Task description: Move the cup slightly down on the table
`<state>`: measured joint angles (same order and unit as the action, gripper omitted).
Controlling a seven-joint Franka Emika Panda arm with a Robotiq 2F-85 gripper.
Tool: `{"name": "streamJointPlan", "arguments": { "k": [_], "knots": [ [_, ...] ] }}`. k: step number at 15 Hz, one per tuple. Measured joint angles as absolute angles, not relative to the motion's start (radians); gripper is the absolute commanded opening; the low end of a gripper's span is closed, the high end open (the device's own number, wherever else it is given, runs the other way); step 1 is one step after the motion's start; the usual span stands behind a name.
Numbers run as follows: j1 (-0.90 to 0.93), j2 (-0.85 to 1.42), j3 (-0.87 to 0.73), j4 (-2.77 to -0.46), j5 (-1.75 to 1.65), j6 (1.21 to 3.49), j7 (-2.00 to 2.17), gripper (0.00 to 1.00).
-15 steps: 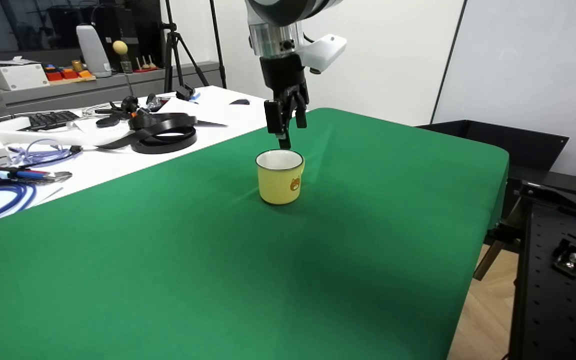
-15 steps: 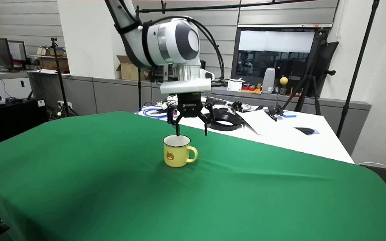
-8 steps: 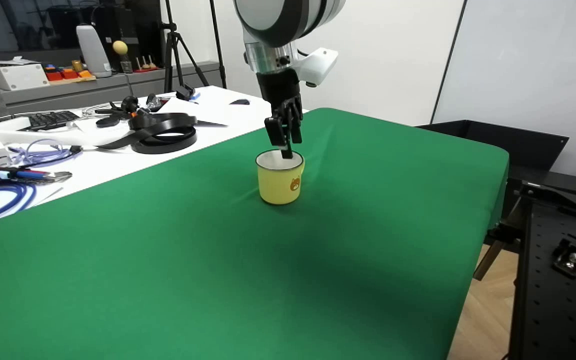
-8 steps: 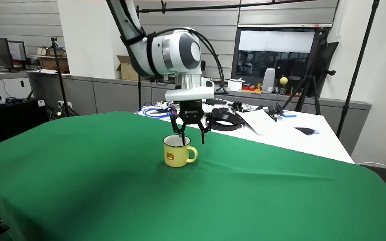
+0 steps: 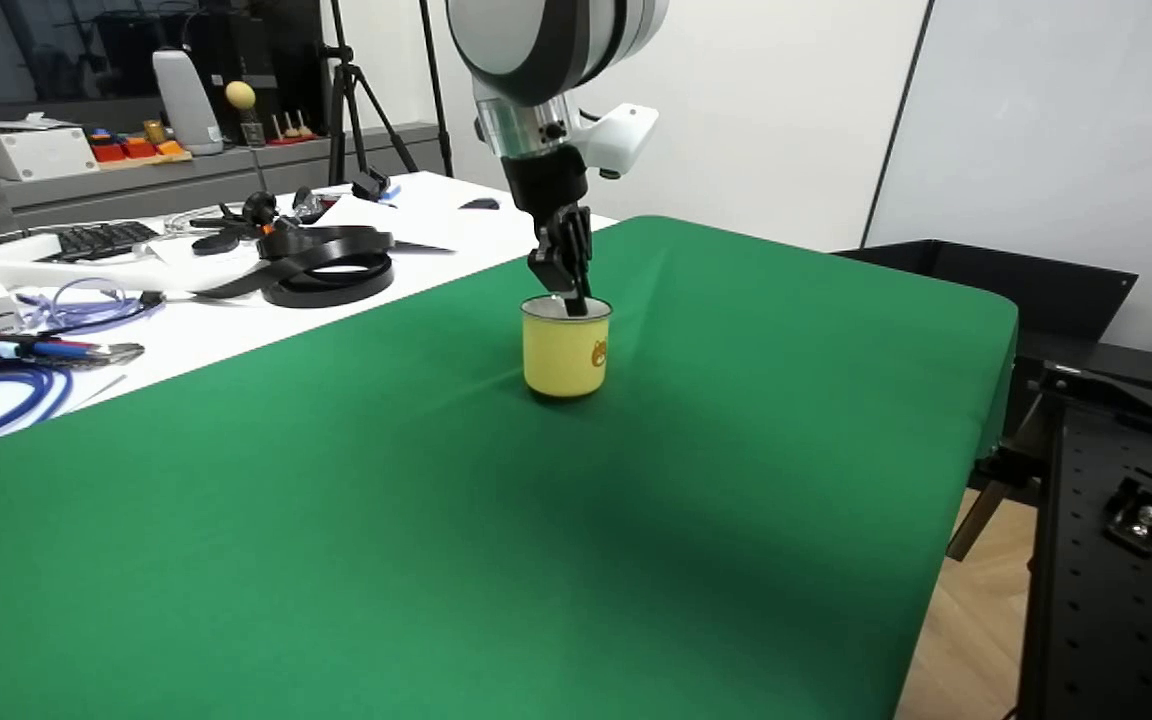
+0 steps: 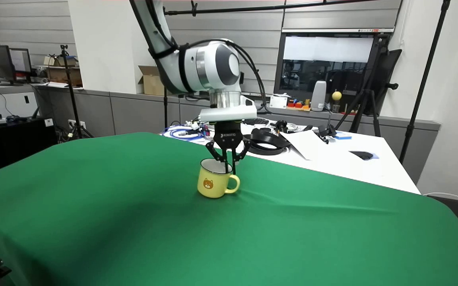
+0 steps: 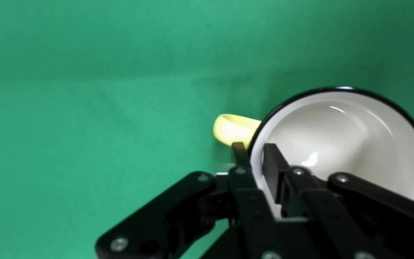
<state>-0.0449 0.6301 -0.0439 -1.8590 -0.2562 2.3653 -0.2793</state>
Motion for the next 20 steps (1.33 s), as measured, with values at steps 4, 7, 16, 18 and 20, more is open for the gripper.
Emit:
{"name": "streamJointPlan", "arguments": {
  "k": [4,7,16,18,20],
  "knots": [
    [-0.041,0.631,-0.036,-1.844,-0.258,2.336,-0.295,0.03],
    [-0.032,0.625,-0.036,-1.847,-0.275,2.331,-0.295,0.03],
    [-0.023,0.514,-0.012,-1.986,-0.274,2.327,-0.329,0.02],
    [-0.051,0.485,0.005,-2.025,-0.219,2.327,-0.372,0.02],
    [-0.081,0.471,0.018,-2.052,-0.154,2.327,-0.407,0.02]
  ]
}}
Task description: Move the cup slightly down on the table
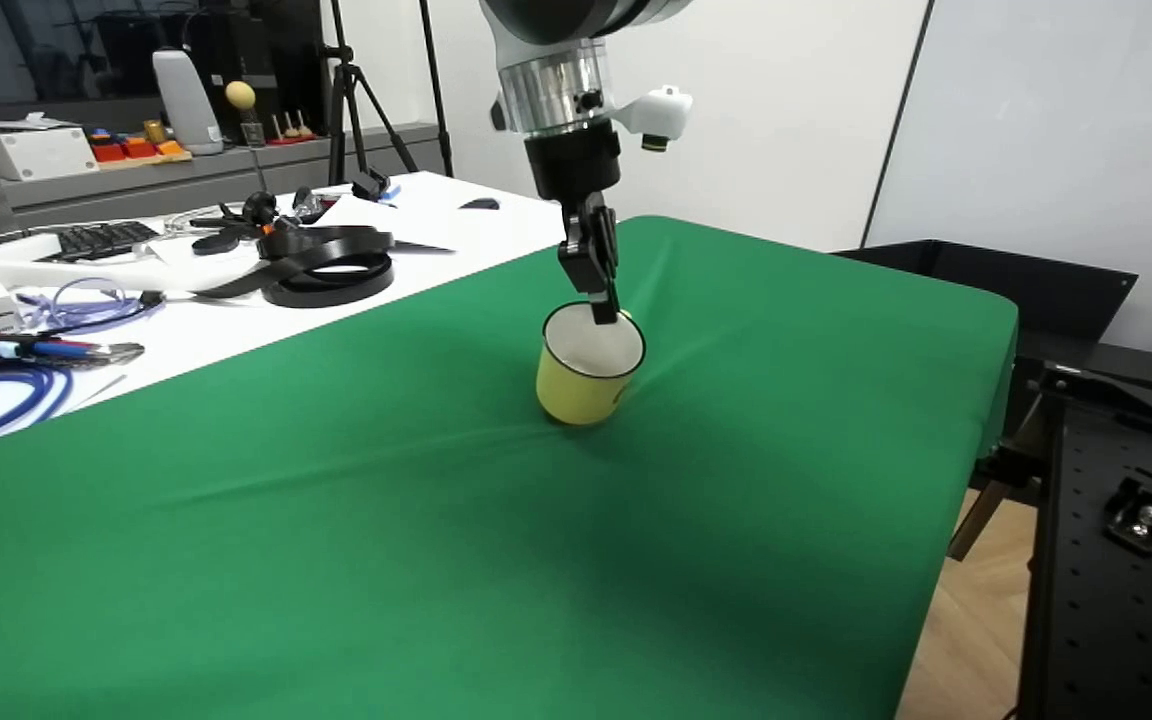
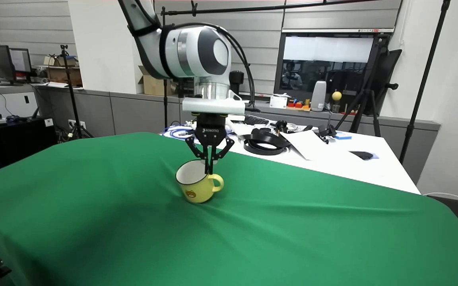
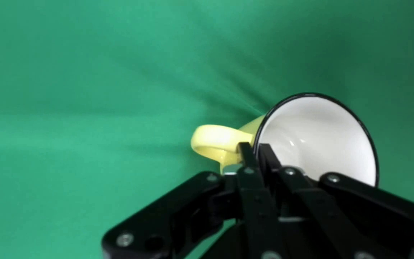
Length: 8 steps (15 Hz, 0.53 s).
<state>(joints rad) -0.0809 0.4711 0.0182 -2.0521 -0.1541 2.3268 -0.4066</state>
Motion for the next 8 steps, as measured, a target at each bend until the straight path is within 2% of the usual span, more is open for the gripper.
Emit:
{"name": "streamJointPlan", "arguments": {
  "k": [6,7,8],
  "knots": [
    [-0.139,0.462,0.034,-2.079,-0.011,2.326,-0.448,0.02],
    [-0.144,0.462,0.034,-2.081,0.005,2.326,-0.448,0.32],
    [-0.147,0.462,0.033,-2.082,0.016,2.326,-0.446,0.34]
  ]
}}
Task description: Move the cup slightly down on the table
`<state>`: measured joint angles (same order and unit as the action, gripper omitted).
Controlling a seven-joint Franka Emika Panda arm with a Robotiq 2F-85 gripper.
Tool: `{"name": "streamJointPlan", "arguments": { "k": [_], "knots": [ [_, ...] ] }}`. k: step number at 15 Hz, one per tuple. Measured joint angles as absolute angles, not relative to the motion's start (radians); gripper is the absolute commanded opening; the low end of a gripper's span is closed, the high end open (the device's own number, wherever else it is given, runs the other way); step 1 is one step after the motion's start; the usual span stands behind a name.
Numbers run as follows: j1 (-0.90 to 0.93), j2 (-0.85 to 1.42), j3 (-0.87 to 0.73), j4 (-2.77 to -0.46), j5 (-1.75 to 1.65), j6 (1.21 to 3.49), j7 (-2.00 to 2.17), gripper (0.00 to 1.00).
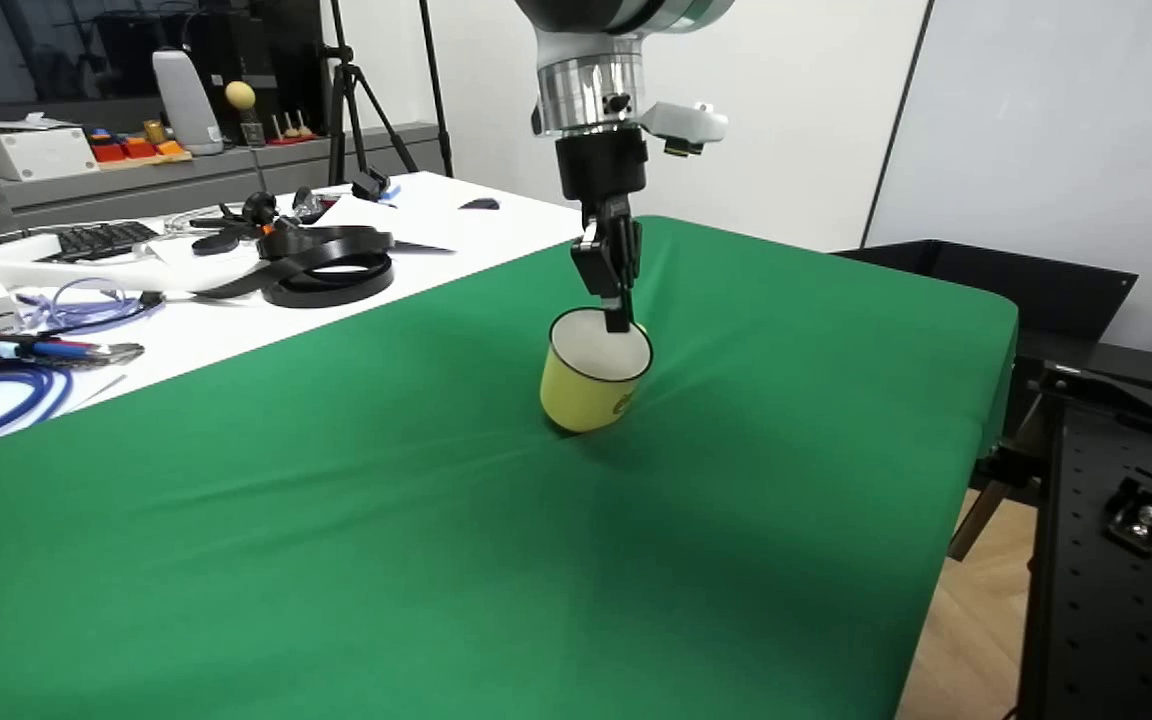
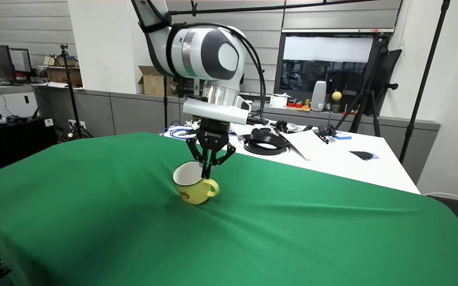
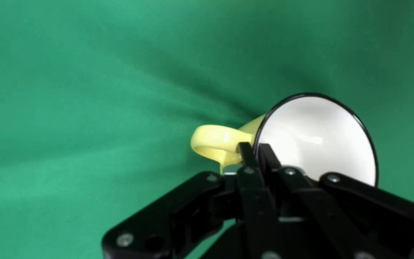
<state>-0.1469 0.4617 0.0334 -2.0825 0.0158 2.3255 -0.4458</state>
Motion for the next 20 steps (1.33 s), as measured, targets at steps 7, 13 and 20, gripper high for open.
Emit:
{"name": "streamJointPlan", "arguments": {
  "k": [7,13,20],
  "knots": [
    [-0.142,0.462,0.029,-2.098,0.02,2.331,-0.391,0.8],
    [-0.067,0.424,-0.029,-2.124,-0.118,2.4,-0.215,1.0],
    [0.043,0.298,-0.084,-2.191,-0.363,2.408,0.033,1.0]
  ]
}}
